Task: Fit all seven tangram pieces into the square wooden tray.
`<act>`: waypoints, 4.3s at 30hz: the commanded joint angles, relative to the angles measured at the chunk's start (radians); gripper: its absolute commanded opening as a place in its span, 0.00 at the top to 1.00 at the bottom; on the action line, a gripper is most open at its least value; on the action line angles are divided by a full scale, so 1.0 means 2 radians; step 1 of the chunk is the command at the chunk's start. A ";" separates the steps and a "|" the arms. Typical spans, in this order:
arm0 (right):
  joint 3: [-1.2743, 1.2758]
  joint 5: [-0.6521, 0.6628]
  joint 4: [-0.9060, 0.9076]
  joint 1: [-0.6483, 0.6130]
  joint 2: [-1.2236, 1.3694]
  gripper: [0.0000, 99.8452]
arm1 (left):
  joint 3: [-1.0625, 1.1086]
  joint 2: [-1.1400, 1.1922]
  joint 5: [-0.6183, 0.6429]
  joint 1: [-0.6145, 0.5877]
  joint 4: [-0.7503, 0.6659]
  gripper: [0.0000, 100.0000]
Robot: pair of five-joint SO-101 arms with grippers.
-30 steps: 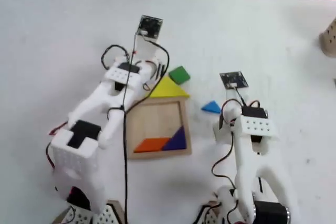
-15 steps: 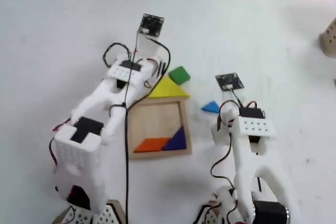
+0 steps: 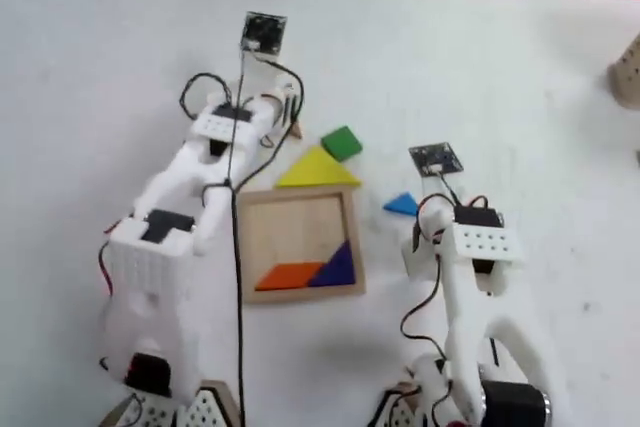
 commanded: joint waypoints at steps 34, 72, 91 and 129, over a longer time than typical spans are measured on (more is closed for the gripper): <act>-0.004 0.005 0.002 -0.005 -0.014 0.98 | -0.474 0.173 0.074 -0.029 0.309 0.96; -0.002 0.021 -0.001 -0.005 -0.014 0.98 | -0.426 0.178 0.085 -0.026 0.568 0.98; -0.002 0.021 -0.011 -0.005 -0.011 0.98 | -0.186 0.020 0.063 -0.038 0.488 0.98; -0.450 -0.071 0.101 -0.024 0.277 0.98 | 0.293 -0.326 0.063 -0.195 0.229 0.98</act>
